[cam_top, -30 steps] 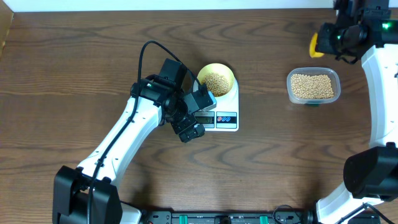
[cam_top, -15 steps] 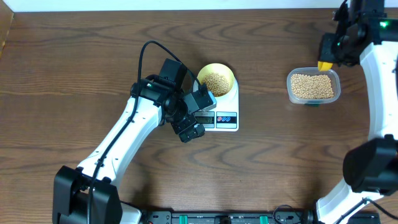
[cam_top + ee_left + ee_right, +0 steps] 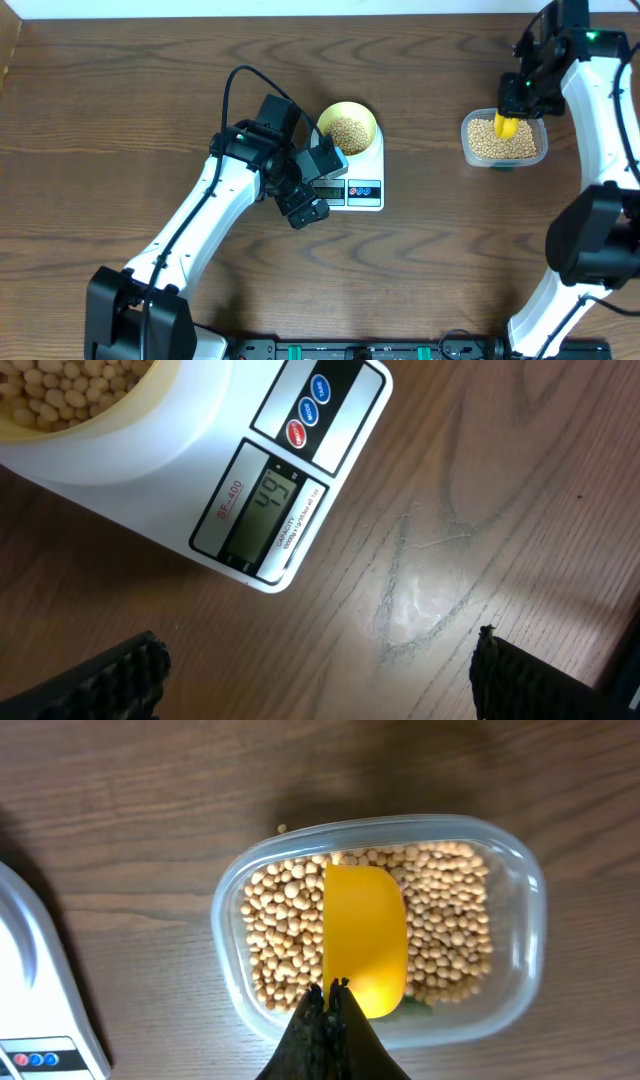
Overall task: Scoop item into bowl and weigh 50g on scale
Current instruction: 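Lower the yellow scoop into the soybean tub with the right gripper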
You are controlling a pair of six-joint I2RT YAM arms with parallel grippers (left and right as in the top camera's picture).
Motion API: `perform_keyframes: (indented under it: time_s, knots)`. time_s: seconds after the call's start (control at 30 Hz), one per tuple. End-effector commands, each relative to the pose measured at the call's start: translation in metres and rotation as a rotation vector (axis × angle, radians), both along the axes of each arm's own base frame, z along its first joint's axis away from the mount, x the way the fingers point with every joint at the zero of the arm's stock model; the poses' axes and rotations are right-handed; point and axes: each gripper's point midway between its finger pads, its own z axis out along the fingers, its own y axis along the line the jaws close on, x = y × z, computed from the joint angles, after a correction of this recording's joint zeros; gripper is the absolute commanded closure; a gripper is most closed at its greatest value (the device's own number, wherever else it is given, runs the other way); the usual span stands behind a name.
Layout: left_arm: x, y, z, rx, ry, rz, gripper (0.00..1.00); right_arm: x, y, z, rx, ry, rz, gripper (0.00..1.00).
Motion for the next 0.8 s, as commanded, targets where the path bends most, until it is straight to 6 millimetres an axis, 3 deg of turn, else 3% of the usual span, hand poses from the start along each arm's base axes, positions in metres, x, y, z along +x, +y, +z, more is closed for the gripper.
perform_keyframes:
  time_s: [0.0, 0.2, 0.47, 0.77]
  knots:
    - [-0.001, 0.001, -0.002, 0.000, 0.010, -0.004, 0.02, -0.001, -0.001, -0.023, 0.014, 0.055, 0.016, 0.99]
    - [-0.001, 0.001, -0.002, 0.000, 0.009, -0.004, 0.02, 0.001, 0.003, -0.041, 0.053, 0.087, 0.021, 0.99]
    - [-0.001, 0.001, -0.002, 0.000, 0.009, -0.004, 0.02, 0.006, 0.004, -0.028, 0.195, 0.037, 0.016, 0.99]
    - [-0.001, 0.001, -0.002, 0.000, 0.009, -0.004, 0.02, 0.003, -0.022, -0.012, 0.275, 0.007, -0.059, 0.99]
